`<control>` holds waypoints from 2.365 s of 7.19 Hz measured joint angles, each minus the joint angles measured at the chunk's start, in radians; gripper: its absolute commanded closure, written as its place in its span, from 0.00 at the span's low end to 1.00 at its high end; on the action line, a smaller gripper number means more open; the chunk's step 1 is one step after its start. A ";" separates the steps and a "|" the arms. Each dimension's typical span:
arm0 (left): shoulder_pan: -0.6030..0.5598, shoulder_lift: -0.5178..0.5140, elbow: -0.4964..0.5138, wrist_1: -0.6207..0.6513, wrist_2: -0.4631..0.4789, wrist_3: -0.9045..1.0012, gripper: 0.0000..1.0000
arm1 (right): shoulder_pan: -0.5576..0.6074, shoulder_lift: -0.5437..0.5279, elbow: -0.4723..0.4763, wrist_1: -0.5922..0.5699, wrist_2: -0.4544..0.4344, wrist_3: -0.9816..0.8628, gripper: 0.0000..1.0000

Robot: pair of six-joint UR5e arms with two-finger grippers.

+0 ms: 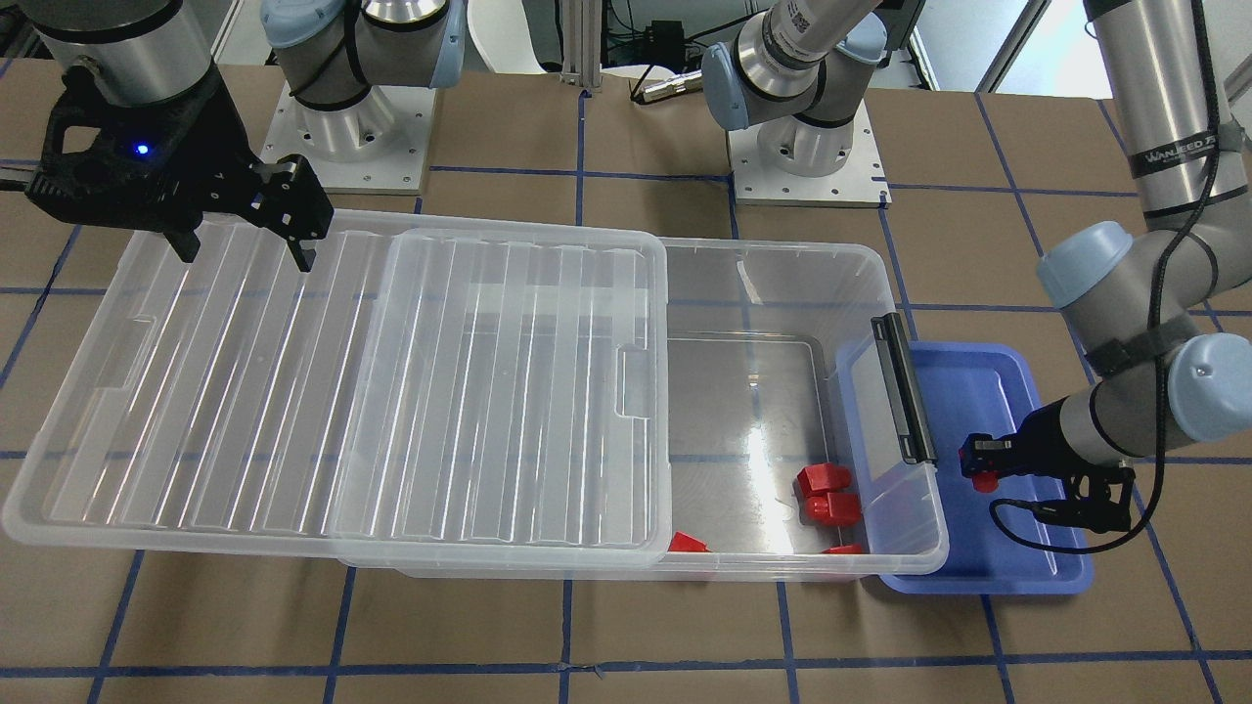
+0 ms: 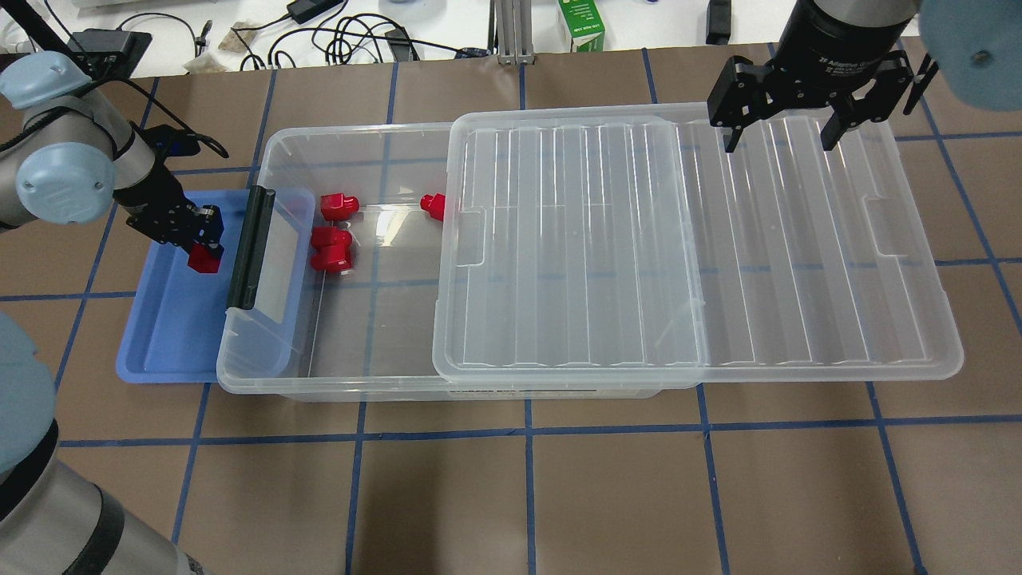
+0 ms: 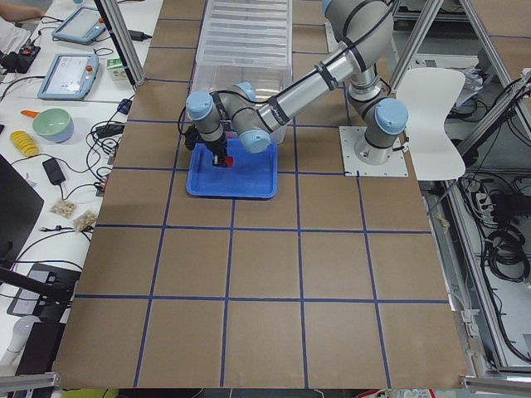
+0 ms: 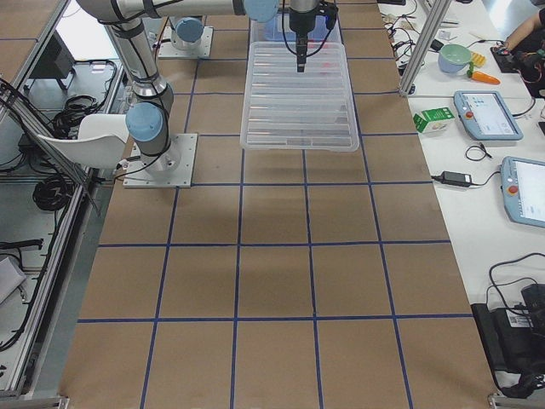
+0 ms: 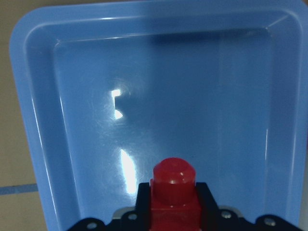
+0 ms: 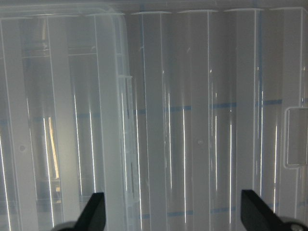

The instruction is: Place red block in blue tray from box

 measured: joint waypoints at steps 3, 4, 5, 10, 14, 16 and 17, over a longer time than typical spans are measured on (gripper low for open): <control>0.002 -0.046 -0.015 0.006 0.006 0.007 0.00 | -0.045 -0.003 -0.005 0.010 -0.001 -0.038 0.00; 0.003 -0.046 -0.013 0.006 0.011 0.008 0.00 | -0.079 -0.006 -0.006 0.012 0.000 -0.078 0.00; 0.003 -0.039 -0.008 0.002 0.010 0.008 0.00 | -0.129 -0.011 -0.005 0.011 0.001 -0.152 0.00; -0.017 0.140 0.110 -0.240 0.001 -0.005 0.00 | -0.536 0.025 0.098 -0.061 0.017 -0.626 0.00; -0.119 0.341 0.188 -0.475 0.001 -0.088 0.00 | -0.594 0.055 0.300 -0.265 0.024 -0.677 0.00; -0.244 0.398 0.185 -0.511 0.007 -0.229 0.00 | -0.586 0.057 0.322 -0.283 0.051 -0.644 0.00; -0.284 0.423 0.182 -0.533 0.007 -0.269 0.00 | -0.574 0.058 0.326 -0.287 0.060 -0.622 0.00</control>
